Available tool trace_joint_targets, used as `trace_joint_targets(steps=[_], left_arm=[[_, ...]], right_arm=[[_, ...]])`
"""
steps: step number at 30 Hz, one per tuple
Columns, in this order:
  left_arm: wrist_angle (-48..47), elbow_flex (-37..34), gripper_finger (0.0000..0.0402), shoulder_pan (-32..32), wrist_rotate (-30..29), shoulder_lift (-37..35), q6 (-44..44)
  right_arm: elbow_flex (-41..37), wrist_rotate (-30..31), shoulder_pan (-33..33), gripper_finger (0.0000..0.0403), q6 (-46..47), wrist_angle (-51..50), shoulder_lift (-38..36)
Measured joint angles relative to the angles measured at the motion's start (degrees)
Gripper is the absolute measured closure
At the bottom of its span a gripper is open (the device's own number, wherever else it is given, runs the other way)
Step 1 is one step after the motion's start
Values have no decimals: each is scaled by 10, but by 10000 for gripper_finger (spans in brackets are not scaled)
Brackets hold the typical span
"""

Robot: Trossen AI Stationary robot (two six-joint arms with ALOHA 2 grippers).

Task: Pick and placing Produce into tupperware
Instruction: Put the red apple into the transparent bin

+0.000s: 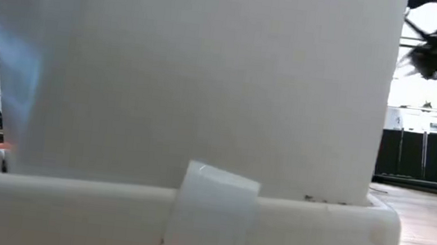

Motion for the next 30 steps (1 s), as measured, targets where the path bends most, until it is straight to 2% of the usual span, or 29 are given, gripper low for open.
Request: trace_joint_targets(steps=[3,8,16,21,25,30], left_arm=[[12,0,123,-1,30,2,11],[10,0,123,-4,34,8,10],[10,0,123,-4,39,12,9],[10,0,123,-4,52,11,10],[10,0,123,-4,93,15,9],[11,0,123,-4,95,22,9]], right_arm=[[-7,-48,54,35,0,0,28],[-26,-93,126,35,-25,5,79],[-33,-106,191,35,11,112,146],[-31,-106,215,35,57,115,178],[-31,-106,235,35,102,101,199],[-30,-107,255,34,144,113,218]])
